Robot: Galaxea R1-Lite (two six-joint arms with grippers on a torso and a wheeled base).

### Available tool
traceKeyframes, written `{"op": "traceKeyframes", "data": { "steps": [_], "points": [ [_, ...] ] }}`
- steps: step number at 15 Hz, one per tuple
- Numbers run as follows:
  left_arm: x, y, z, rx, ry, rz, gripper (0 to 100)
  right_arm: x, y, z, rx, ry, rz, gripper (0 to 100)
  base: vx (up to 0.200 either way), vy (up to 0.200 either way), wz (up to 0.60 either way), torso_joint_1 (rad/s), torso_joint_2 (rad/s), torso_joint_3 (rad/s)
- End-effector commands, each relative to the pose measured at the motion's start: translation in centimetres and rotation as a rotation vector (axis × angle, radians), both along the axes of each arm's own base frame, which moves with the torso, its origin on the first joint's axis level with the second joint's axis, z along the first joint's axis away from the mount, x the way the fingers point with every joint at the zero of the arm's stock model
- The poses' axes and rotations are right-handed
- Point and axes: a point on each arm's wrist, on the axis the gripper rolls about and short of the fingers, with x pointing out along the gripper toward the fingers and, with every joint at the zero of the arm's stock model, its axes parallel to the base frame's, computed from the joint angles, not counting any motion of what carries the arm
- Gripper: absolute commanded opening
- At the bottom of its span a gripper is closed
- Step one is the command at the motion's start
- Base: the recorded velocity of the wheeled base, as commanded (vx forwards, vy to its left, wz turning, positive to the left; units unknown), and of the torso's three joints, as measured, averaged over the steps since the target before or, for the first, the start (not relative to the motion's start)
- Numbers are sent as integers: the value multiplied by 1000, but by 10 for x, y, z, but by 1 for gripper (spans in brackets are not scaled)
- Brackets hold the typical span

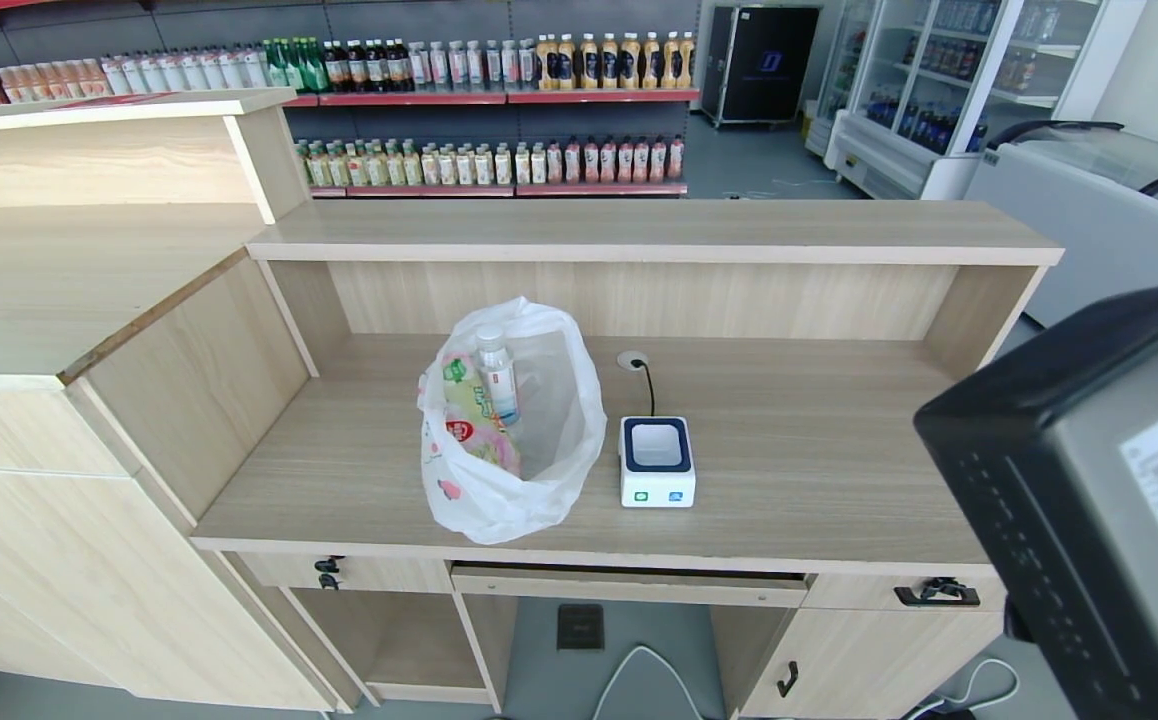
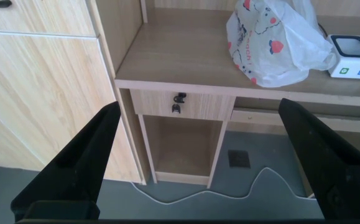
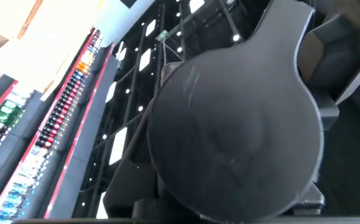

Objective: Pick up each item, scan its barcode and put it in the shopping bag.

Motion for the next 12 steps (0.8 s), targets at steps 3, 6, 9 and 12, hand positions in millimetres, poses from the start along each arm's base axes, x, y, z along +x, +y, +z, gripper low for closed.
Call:
{"op": "traceKeyframes", "data": {
  "steps": [3, 6, 9, 12],
  "points": [
    [0, 0, 0, 0, 0, 2, 100, 1, 1, 5, 13, 18, -14, 0, 0, 0, 0, 0, 0, 0],
    [0, 0, 0, 0, 0, 1, 100, 11, -3, 40, 175, 243, -195, 0, 0, 0, 0, 0, 0, 0],
    [0, 0, 0, 0, 0, 2, 100, 42, -19, 47, 453, 767, -416, 0, 0, 0, 0, 0, 0, 0],
    [0, 0, 0, 0, 0, 1, 100, 76, -68, 31, 742, 1504, -635, 0, 0, 0, 0, 0, 0, 0]
  ]
}}
